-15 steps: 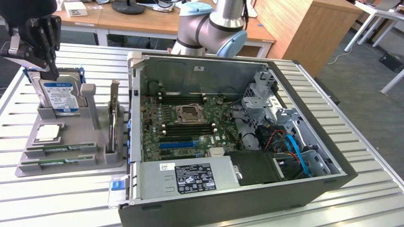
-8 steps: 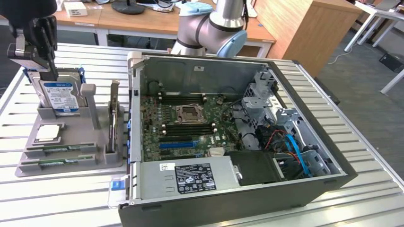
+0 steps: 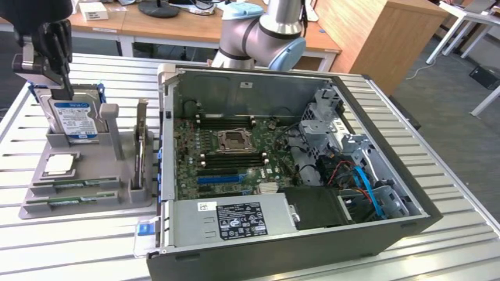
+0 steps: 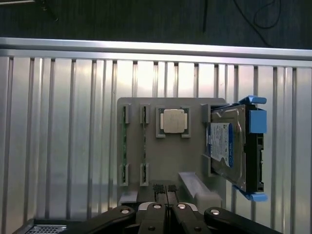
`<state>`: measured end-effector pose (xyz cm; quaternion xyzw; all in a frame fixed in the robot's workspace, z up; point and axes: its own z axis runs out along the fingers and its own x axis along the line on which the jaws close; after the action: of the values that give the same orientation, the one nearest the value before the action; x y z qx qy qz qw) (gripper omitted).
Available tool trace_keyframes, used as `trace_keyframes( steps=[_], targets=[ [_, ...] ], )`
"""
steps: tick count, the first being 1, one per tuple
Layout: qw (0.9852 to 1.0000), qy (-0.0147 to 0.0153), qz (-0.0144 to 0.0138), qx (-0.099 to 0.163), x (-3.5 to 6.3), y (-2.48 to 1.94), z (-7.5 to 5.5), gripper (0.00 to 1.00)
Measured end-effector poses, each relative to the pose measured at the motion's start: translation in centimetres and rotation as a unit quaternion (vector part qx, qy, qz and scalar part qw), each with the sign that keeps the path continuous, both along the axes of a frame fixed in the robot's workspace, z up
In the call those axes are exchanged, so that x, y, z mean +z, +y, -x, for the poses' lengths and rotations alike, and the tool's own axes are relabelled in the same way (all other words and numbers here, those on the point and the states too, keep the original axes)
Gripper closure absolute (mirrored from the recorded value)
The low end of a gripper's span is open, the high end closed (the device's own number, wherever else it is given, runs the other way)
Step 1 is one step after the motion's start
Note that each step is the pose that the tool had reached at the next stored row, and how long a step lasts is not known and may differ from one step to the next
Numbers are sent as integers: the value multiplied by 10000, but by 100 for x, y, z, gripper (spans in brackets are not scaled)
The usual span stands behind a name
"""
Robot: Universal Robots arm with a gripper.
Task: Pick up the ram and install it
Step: 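Pick up the ram and move it above insertion slot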
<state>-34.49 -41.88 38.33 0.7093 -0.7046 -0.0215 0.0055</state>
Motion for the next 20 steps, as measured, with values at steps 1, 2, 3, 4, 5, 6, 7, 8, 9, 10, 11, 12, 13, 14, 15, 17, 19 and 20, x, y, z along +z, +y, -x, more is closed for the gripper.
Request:
trace_keyframes(
  steps=[1,2,3,4,5,6,7,8,9,10,11,12,13,14,15,17,19,20],
  targets=[
    [10000,0,0,1,0,0,-6,89],
    [10000,0,0,1,0,0,-7,89],
    [10000,0,0,0,0,0,-7,89],
    [10000,0,0,0,0,0,-7,89],
    [10000,1,1,1,0,0,-7,89],
    [10000,0,0,1,-1,-2,-7,89],
    [10000,0,0,1,-4,-5,-8,89],
    [10000,-1,0,1,-7,-8,-8,89],
    [10000,0,0,1,-13,-10,-7,89],
    [10000,0,1,0,-21,-11,-7,89],
    [10000,0,0,0,-29,-12,-7,89],
    [10000,0,0,1,-38,-13,-7,89],
    [10000,1,0,1,-47,-13,-7,89],
    [10000,1,1,1,-57,-13,-7,89],
    [10000,1,1,1,-63,-13,-8,89],
    [10000,1,1,1,-64,-13,-7,89],
    [10000,1,1,1,-65,-13,-7,89],
    [10000,1,0,1,-65,-13,-7,89]
  ],
)
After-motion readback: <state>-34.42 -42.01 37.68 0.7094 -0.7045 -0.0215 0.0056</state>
